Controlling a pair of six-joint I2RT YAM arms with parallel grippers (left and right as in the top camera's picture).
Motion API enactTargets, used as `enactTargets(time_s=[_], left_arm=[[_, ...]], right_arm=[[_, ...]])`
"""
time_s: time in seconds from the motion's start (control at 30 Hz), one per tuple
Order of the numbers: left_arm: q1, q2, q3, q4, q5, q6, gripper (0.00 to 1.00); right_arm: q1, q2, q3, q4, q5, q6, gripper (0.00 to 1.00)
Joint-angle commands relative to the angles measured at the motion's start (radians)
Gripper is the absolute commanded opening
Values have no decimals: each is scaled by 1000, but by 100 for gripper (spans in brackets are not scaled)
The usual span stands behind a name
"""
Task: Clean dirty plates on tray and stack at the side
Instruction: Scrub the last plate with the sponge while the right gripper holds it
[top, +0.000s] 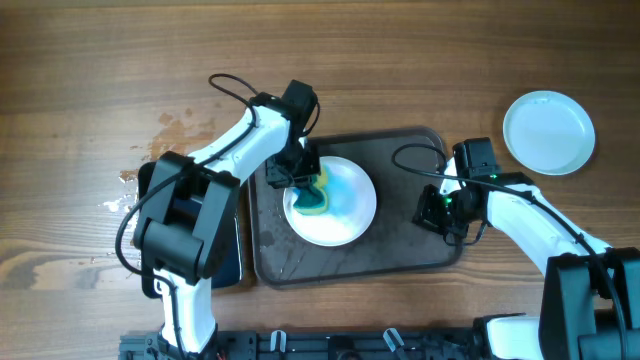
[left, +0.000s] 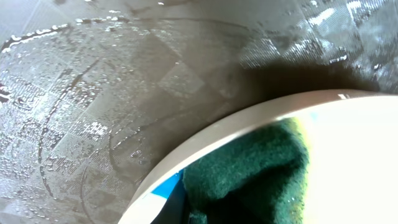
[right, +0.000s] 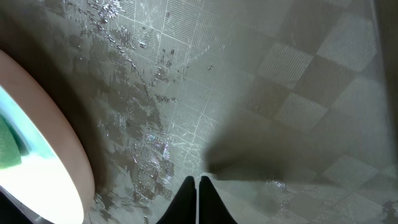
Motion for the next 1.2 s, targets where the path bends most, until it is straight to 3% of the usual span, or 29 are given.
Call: enactTargets(time_s=[0.0, 0.07, 0.23, 0.33, 0.5, 0.6, 0.63, 0.73, 0.77, 0.8, 0.9, 1.0, 1.13, 1.17], left_arm=[[-69, 92, -74, -7, -100, 67, 4], [-96, 93, -74, 29, -58, 53, 4], [-135, 93, -74, 91, 68, -2, 4], [-152, 93, -74, 114, 125, -21, 4], [-163, 93, -74, 139, 164, -56, 4], [-163, 93, -74, 156, 203, -74, 4], [-163, 92, -74, 158, 212, -74, 4], [-163, 93, -74, 154, 220, -74, 4], [-163, 93, -74, 153, 225, -74, 4], [-163, 93, -74, 153, 231, -74, 4], [-162, 93, -74, 95, 222, -14, 4], [-163, 92, -74, -43, 87, 50, 4], [-185, 92, -74, -87, 287, 287, 4], [-192, 92, -74, -79, 290, 287, 4]], right_arm=[[0, 9, -4, 4, -11, -10, 26], [0, 9, -4, 19, -66, -39, 61], [0, 9, -4, 85, -166, -44, 63], [0, 9, -4, 101, -167, 24, 56], [4, 10, -5, 117, -167, 56, 53], [56, 33, -5, 134, -151, 92, 41], [92, 52, -5, 145, -132, 106, 31], [169, 111, -5, 194, -126, 138, 25], [167, 116, -5, 196, -127, 139, 11], [165, 116, -5, 195, -126, 139, 5], [165, 116, -5, 195, -126, 138, 5], [165, 116, -5, 195, -122, 138, 4], [160, 116, -5, 193, -122, 138, 5], [160, 116, -5, 192, -122, 138, 5]])
